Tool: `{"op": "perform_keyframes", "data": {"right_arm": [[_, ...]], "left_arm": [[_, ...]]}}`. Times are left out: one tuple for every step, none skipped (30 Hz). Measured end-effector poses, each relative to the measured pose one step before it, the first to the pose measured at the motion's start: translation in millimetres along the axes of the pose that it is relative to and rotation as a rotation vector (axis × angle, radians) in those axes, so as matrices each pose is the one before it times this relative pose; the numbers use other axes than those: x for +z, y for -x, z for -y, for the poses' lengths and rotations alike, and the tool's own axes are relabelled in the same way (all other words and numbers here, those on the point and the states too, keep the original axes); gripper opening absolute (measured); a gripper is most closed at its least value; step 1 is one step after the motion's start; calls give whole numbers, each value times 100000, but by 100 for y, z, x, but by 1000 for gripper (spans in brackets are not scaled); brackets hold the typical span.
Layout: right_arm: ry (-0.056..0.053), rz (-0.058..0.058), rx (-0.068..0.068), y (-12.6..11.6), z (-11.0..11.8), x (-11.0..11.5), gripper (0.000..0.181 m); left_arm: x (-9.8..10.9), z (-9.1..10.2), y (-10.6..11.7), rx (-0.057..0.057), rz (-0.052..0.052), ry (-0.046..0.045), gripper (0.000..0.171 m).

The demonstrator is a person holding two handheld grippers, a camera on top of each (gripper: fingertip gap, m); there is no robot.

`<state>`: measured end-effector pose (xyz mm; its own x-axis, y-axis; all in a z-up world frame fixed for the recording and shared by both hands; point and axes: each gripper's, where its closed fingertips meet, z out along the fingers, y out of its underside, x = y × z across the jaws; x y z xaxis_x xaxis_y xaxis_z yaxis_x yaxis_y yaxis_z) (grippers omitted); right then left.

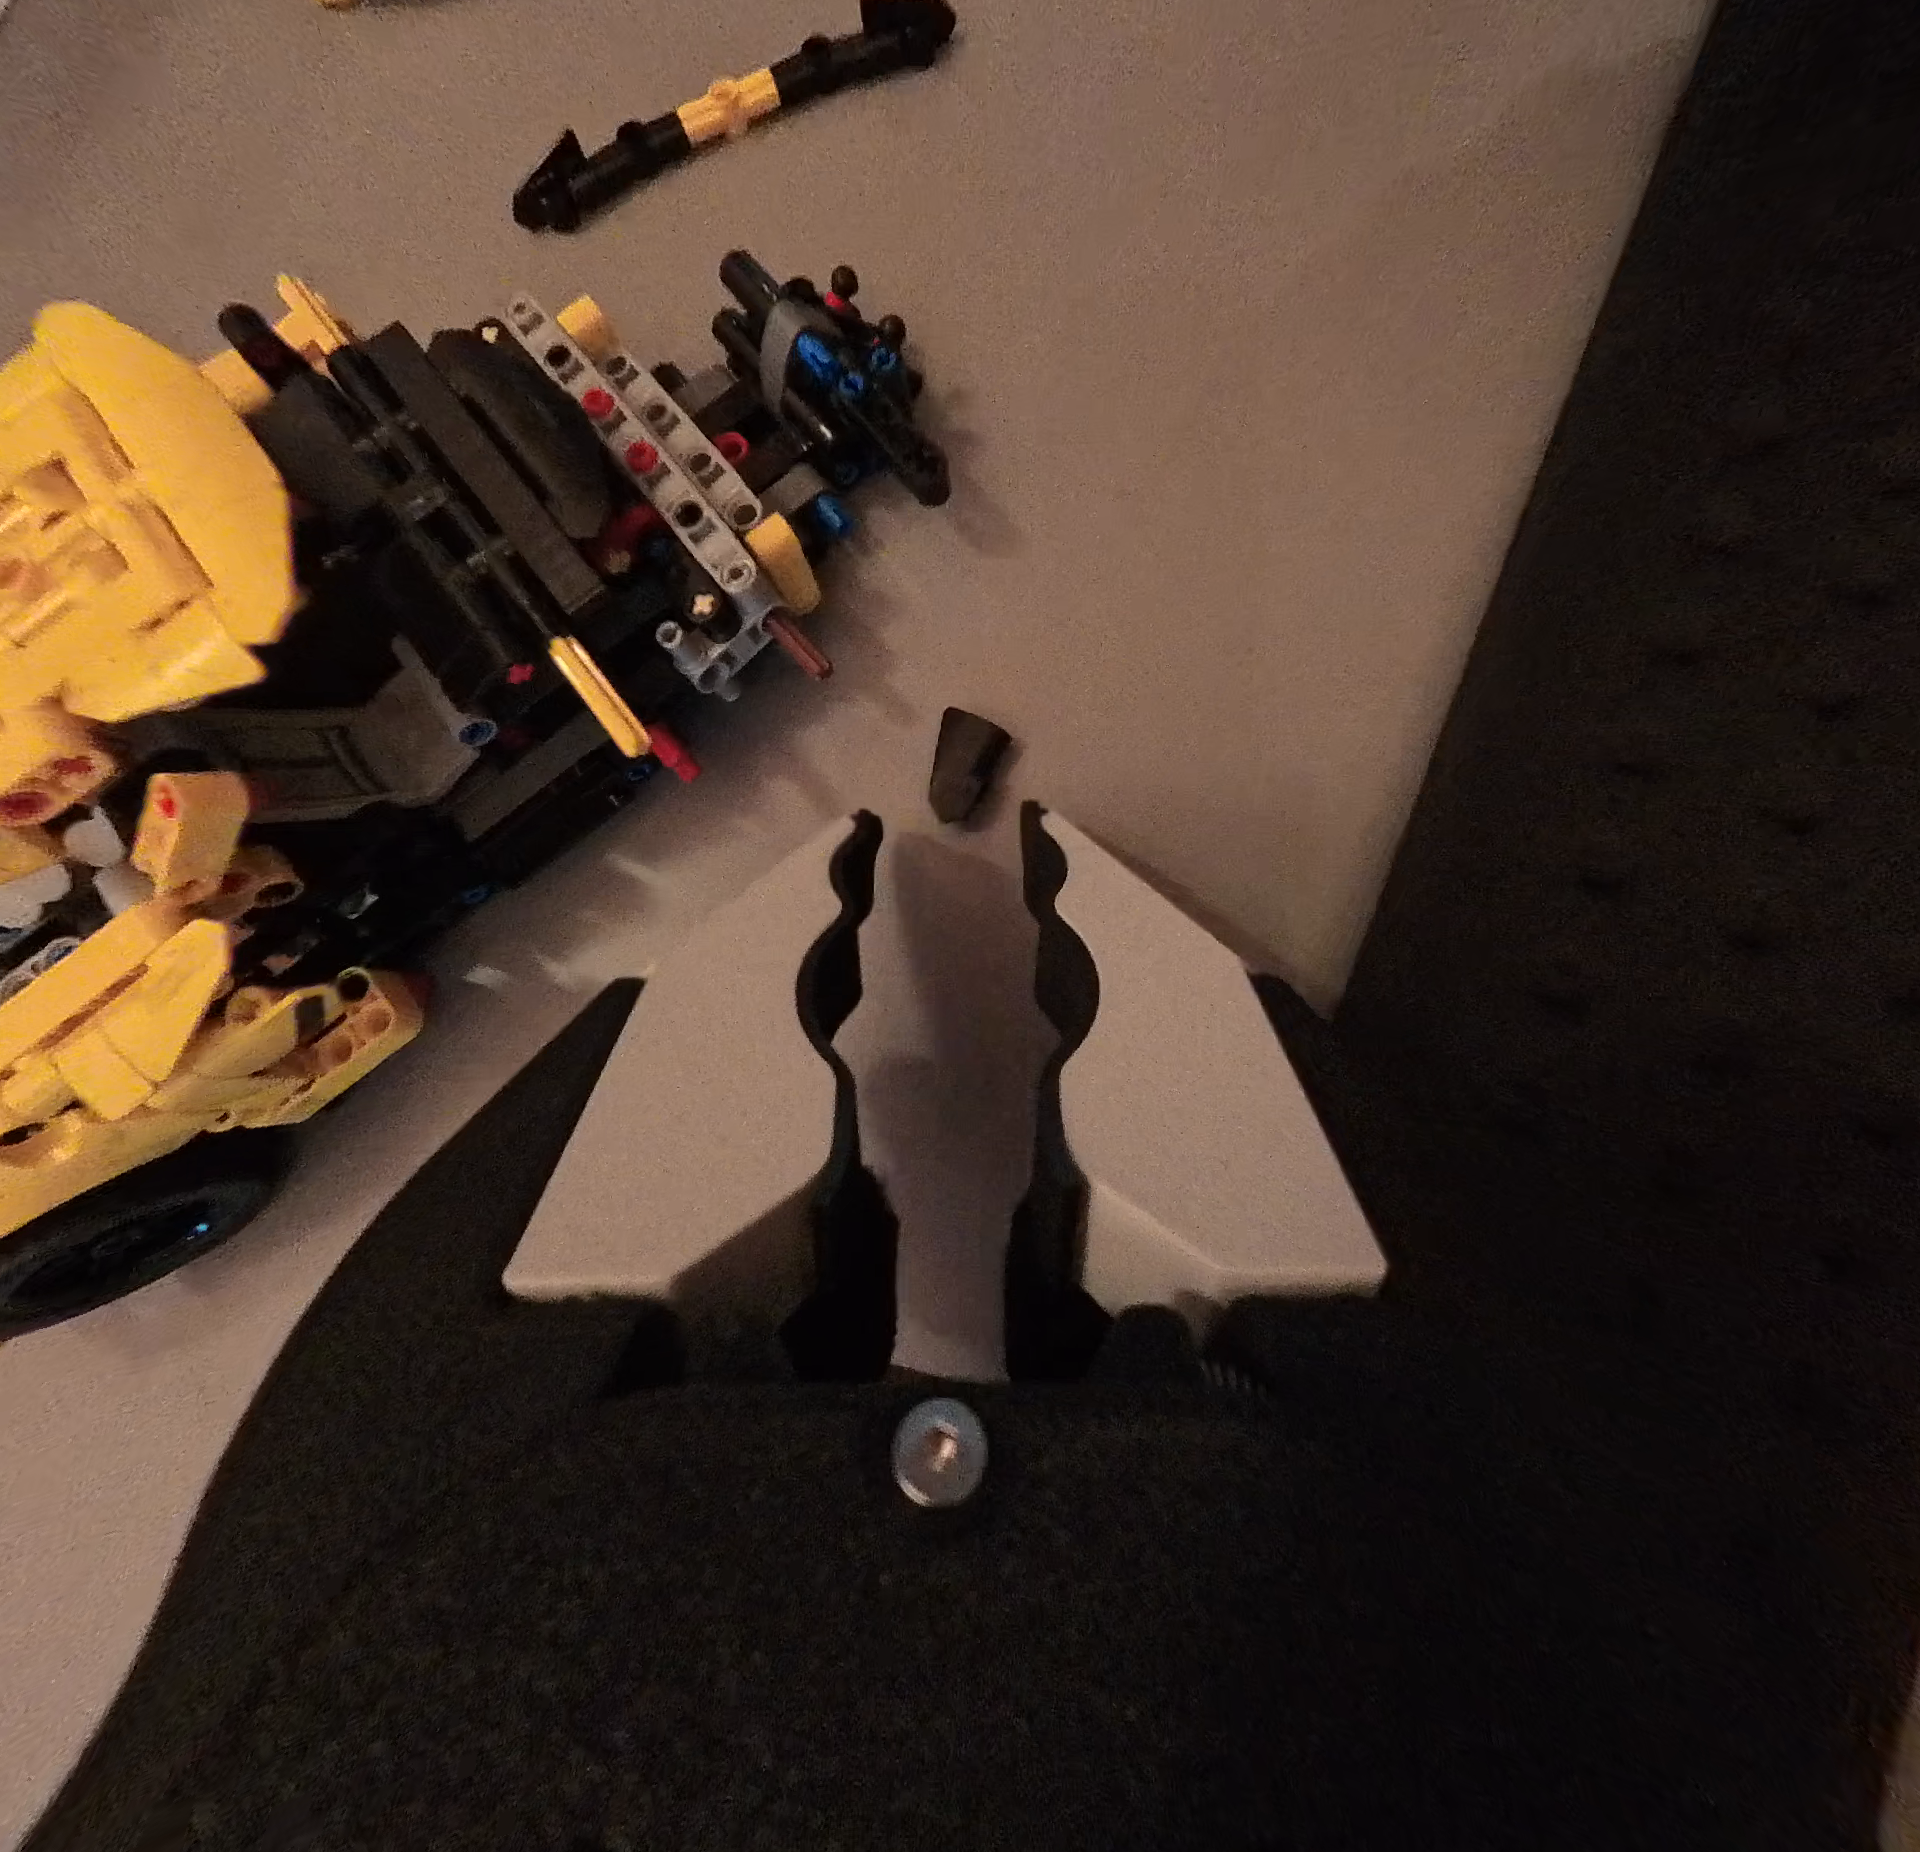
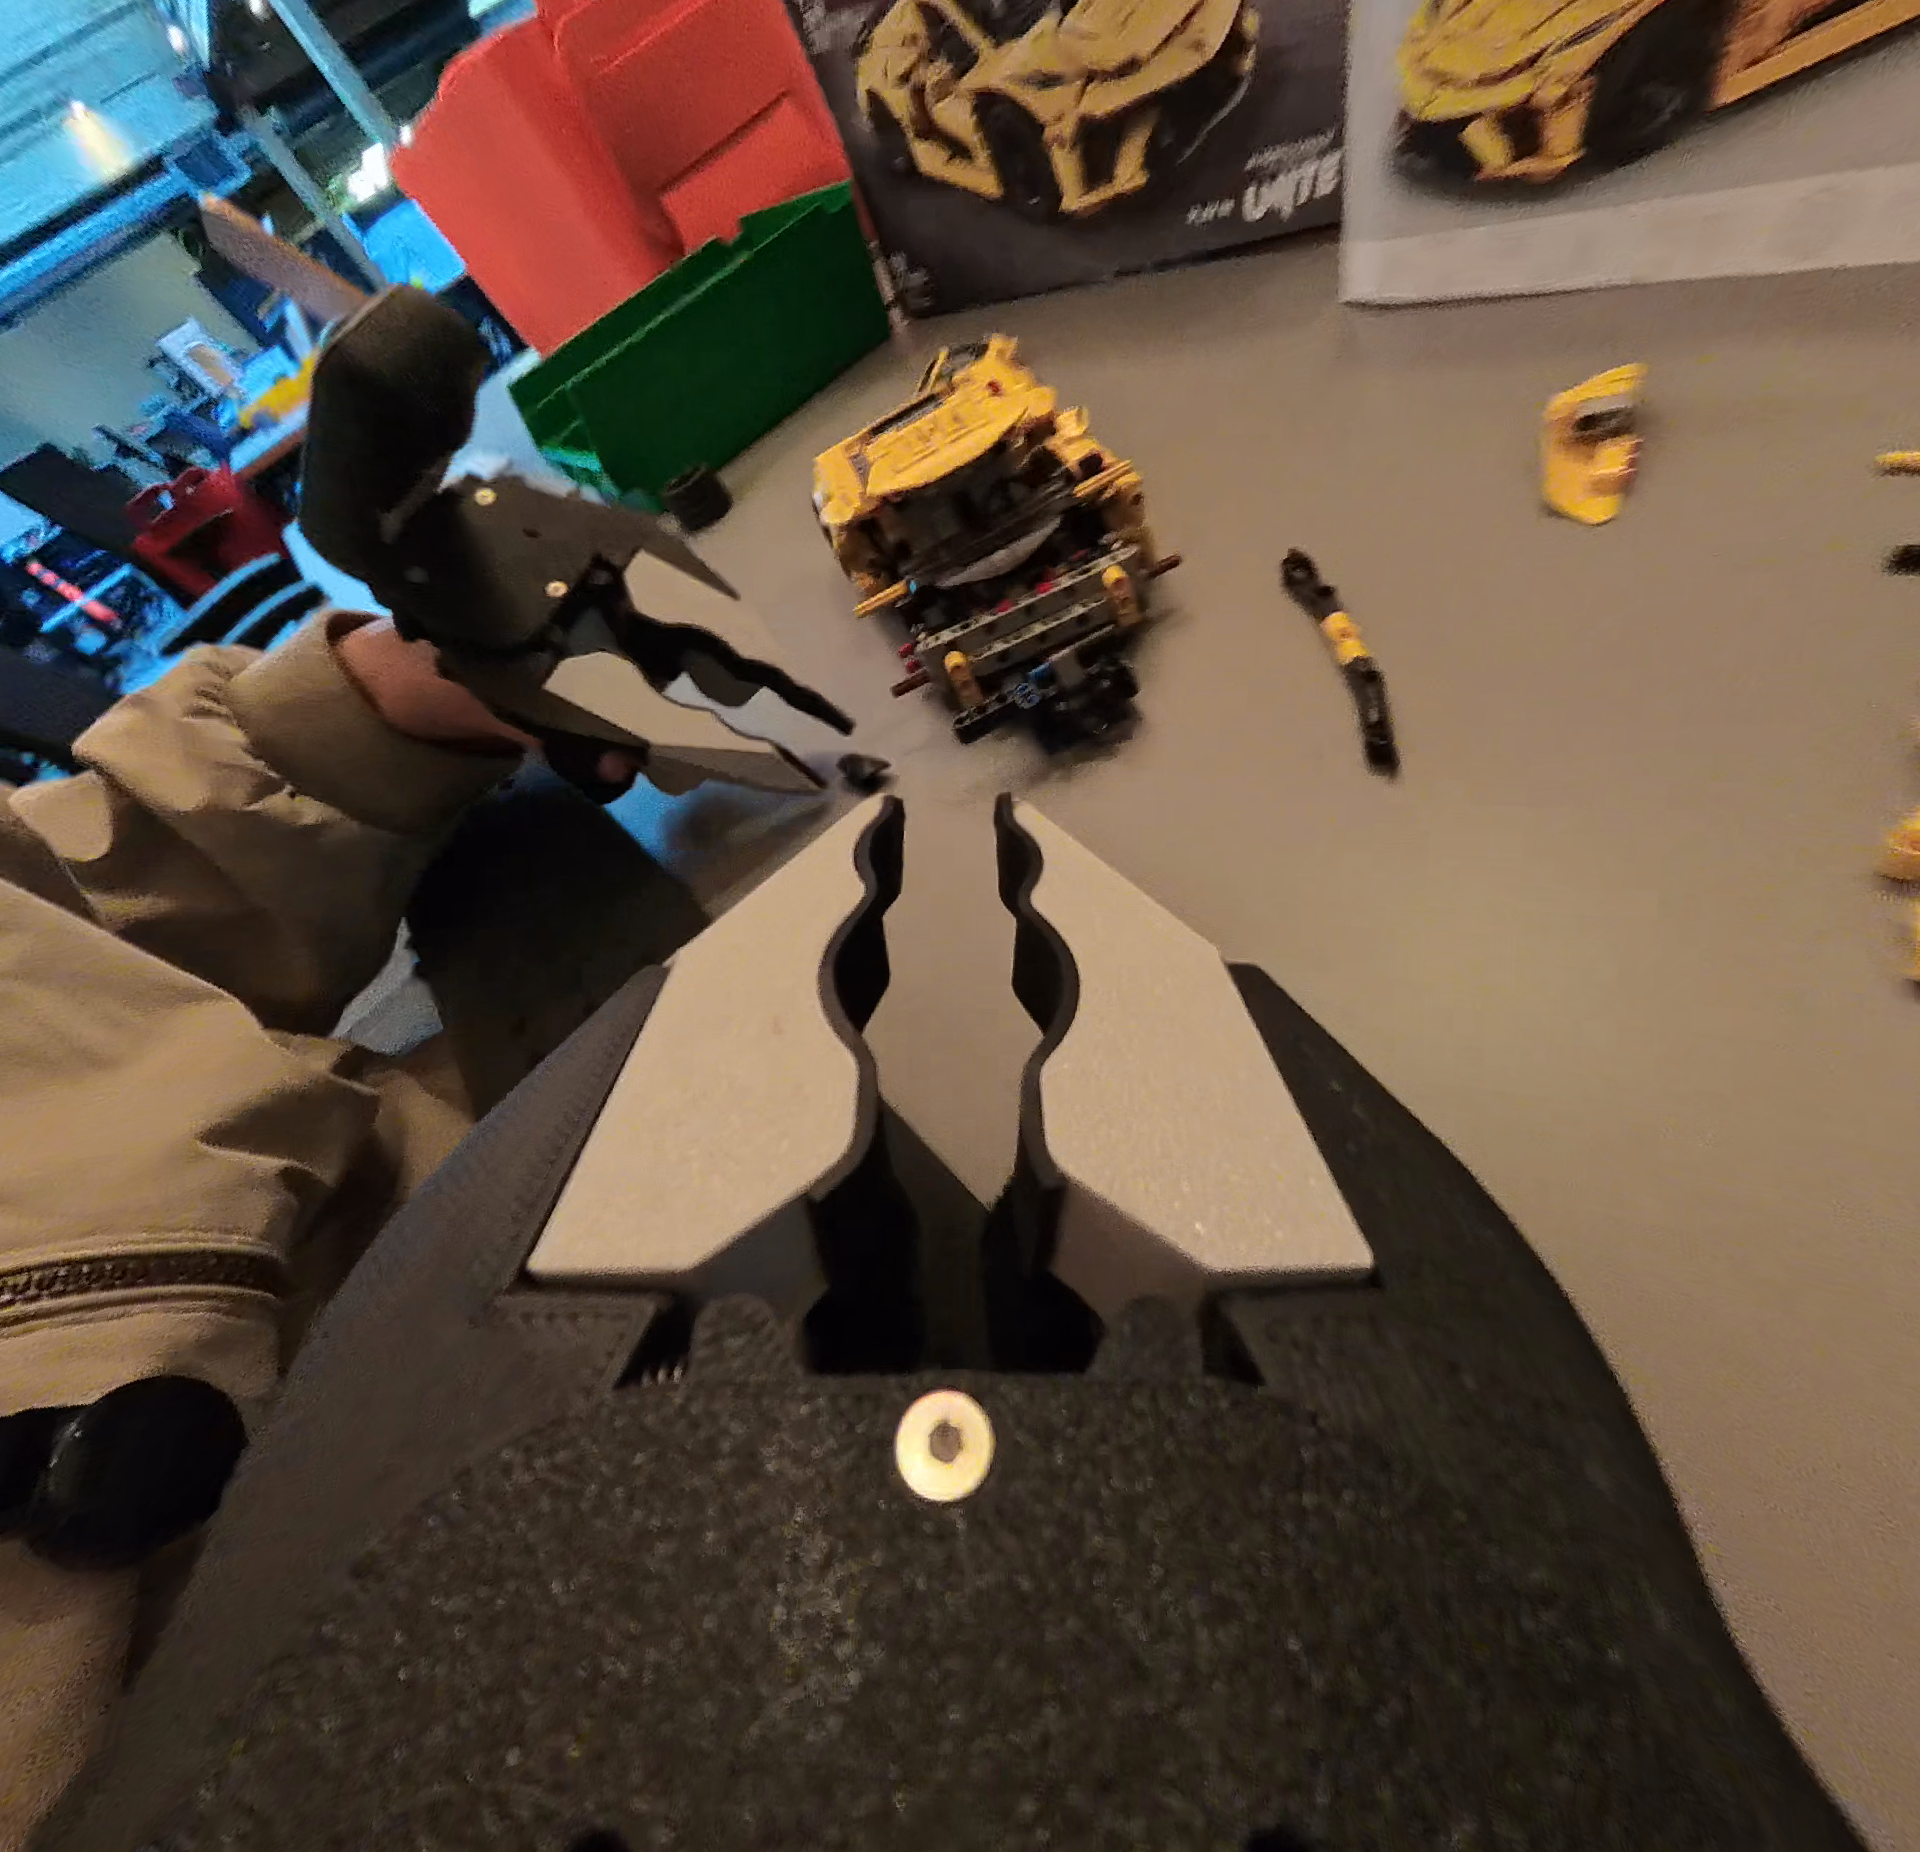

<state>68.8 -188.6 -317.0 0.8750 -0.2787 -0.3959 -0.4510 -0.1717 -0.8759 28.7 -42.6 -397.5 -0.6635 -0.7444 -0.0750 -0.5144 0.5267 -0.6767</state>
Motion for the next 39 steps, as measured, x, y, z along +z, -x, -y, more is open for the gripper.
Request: {"op": "perform_keyframes", "data": {"right_arm": [[3938, 752, 149, 223, -447, 795, 16], [3535, 764, -76, 218, -404, 754, 17], [2498, 1184, -294, 262, -290, 735, 17], [1890, 1803, 778, 291, -212, 734, 17], [1459, 2447, 2440, 306, -116, 726, 17], [559, 2721, 3461, 231, 25, 758, 18], [850, 2535, 4969, 112, 58, 730, 18], [1966, 3637, 5302, 242, 31, 757, 19], [1744, 4647, 3926, 414, 75, 827, 25], [2052, 3457, 3435, 250, -11, 903, 34], [3768, 3392, 3219, 218, -212, 880, 36], [2788, 5192, 2605, 503, -50, 740, 33], [870, 3950, 2115, 357, 189, 550, 25], [418, 1554, 1025, 56, 191, 416, 23], [1364, 593, 235, -44, -6, 350, 21], [958, 8, 556, -111, -28, 250, 21], [-1245, 1774, 689, 176, 256, 62, 19], [-2768, 1847, 1272, 175, 389, -29, 20], [-626, 2075, 1248, 214, 59, -34, 10], [696, 1450, 329, 153, -126, 24, 6], [224, 711, 584, 89, -66, 29, 7], [285, -723, 724, -102, -60, -36, 6], [261, -690, -359, -38, -33, -72, 5], [288, -1037, -971, -66, -42, -82, 6], [-484, -1088, -1418, -99, 132, -305, 6], [-2522, -3864, -1767, -560, 532, -868, 6], [-3221, -7822, -2237, -1321, 770, -1523, 6], [-2839, -11713, -3466, -2173, 915, -2134, 6], [-3229, -17221, -4208, -3415, 1103, -2637, 6], [-3710, -20721, -3887, -4373, 1140, -2683, 6], [-3004, -17891, -4681, -4259, 956, -2033, 6], [-1981, -12868, -5370, -3515, 581, -1115, 6], [-783, -6522, -4618, -2293, 190, -388, 6], [-649, -2016, -3375, -1160, 117, -70, 5], [-101, -941, -2439, -599, -4, 114, 5], [1193, -1547, -3131, -455, -218, 241, 6], [1688, -2200, -3164, -389, -327, 320, 7], [751, -717, -2688, -43, -148, 330, 16], [-804, 1770, -1265, 537, 233, 195, 28]], "left_arm": [[484, -210, 41, -1122, -1069, 417, 27], [213, 343, -117, -1579, -1816, -2785, 26], [195, 297, -32, -660, -1091, -2092, 26], [254, 113, 3, 248, -374, -642, 23], [291, 41, -160, 886, -1184, -283, 18], [193, 235, -293, 767, -1682, -1367, 12], [149, 157, -251, 1212, -966, -537, 11], [58, 121, -144, 1697, -168, 114, 11], [-70, 366, -143, 2616, 619, -1467, 11], [-280, 862, -146, 3828, 1923, -4705, 11], [-359, 1160, -153, 4955, 2339, -6209, 11], [-361, 1168, -51, 5290, 3495, -5725, 11], [-305, 1046, 96, 5025, 4229, -4441, 11], [-276, 923, 233, 4212, 4613, -3603, 11], [-175, 693, -41, 2884, 1989, -2498, 11], [-101, 421, 1, 1067, 1176, -974, 11], [-38, 39, 99, -47, 1107, 478, 11], [-35, -2, -281, 33, -1675, -37, 11], [-48, 220, -132, -312, -537, -1569, 11], [-14, 291, -113, 134, 2, -1932, 11], [47, 59, -129, 704, -205, -298, 11], [84, -26, -25, 1055, 308, 406, 11], [73, 40, -47, 241, 154, -141, 11], [96, -8, -46, -281, 153, 14, 12], [11, -40, 41, -479, 969, 235, 11], [-139, -194, 314, -920, 2544, 904, 12], [-150, -238, 352, -1792, 1603, 394, 16], [-173, -297, 442, -3916, 711, -19, 19], [-114, -360, 369, -5964, -610, -97, 21], [-104, -299, 287, -6918, -1996, -551, 23], [-88, -66, 354, -6883, -2324, -1204, 25], [-130, 181, 393, -6315, -1572, -1551, 25], [-81, 252, 377, -5503, -1466, -1873, 26], [-124, 207, 165, -4695, -1907, -1866, 26], [-119, 119, 147, -3959, -1589, -1318, 26], [-137, 59, 167, -2999, -653, -654, 26], [-151, 39, 195, -1915, 160, -558, 26], [-133, 28, 119, -1009, 88, -757, 26], [-94, 32, 46, -619, 24, -679, 26]]}}
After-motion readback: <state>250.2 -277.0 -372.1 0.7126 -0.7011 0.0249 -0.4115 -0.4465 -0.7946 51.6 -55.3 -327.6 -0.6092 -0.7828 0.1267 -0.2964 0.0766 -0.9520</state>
